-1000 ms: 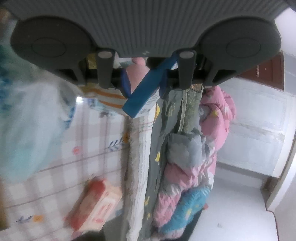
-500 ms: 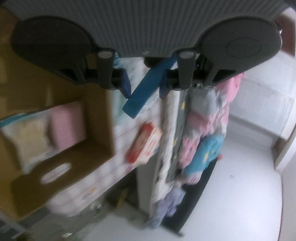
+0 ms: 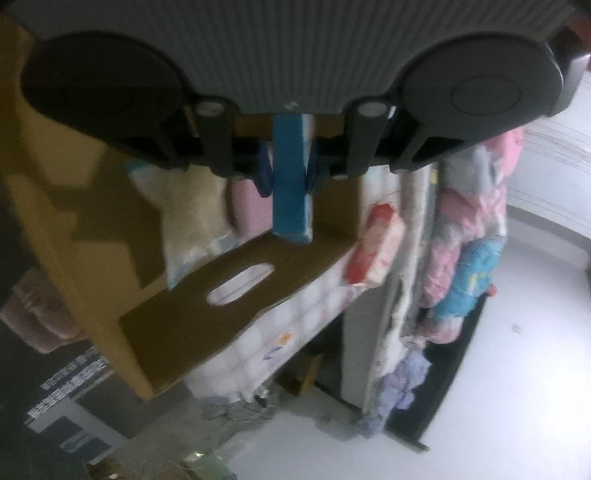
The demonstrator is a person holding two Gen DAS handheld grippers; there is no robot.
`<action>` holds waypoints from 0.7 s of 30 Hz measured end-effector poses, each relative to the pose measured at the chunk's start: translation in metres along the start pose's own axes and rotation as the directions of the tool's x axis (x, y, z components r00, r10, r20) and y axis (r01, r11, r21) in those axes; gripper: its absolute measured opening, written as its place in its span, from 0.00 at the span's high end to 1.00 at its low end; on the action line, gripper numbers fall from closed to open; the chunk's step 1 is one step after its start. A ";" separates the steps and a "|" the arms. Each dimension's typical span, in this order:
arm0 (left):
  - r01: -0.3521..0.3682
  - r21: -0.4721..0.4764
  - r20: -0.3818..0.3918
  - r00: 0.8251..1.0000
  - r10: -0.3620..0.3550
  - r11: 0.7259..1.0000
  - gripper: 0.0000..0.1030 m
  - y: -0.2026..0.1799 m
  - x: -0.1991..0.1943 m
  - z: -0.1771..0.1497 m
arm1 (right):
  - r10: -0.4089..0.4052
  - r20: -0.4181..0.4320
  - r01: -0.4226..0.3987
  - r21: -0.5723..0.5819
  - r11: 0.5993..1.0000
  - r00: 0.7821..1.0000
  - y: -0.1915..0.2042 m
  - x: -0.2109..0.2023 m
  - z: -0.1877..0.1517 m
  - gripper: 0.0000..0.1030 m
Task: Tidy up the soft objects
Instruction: 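Carry the blue-edged paper box with the right gripper over the cardboard box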
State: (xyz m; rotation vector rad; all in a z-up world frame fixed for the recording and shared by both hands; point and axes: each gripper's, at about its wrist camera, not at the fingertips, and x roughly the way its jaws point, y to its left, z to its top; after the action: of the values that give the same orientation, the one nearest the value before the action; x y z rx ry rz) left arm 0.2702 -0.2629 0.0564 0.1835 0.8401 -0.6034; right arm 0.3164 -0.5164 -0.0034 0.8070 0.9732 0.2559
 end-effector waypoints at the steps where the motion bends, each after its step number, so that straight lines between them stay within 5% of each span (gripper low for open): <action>1: -0.003 -0.007 0.002 1.000 0.003 1.000 0.26 0.005 -0.003 -0.001 | -0.018 -0.008 0.018 -0.023 1.000 1.000 -0.001 0.004 0.005 0.82; 10: -0.018 -0.063 0.048 0.999 0.021 0.998 0.26 0.031 -0.043 -0.005 | -0.254 0.035 0.253 -0.294 0.922 0.967 0.004 0.023 0.026 0.80; 15: -0.031 -0.082 0.076 0.996 0.037 0.996 0.26 0.040 -0.064 -0.013 | -0.351 0.120 0.371 -0.311 0.875 0.929 -0.001 0.016 0.029 0.76; 21: -0.061 -0.121 0.101 0.992 0.073 0.991 0.26 0.055 -0.087 -0.030 | -0.316 0.080 0.325 -0.296 0.898 0.945 0.005 0.014 0.005 0.62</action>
State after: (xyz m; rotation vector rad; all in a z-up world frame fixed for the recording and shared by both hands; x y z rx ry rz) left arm 0.2381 -0.1696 0.0969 0.0716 0.7621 -0.4949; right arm 0.3293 -0.5075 -0.0075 0.3565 0.9924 0.1028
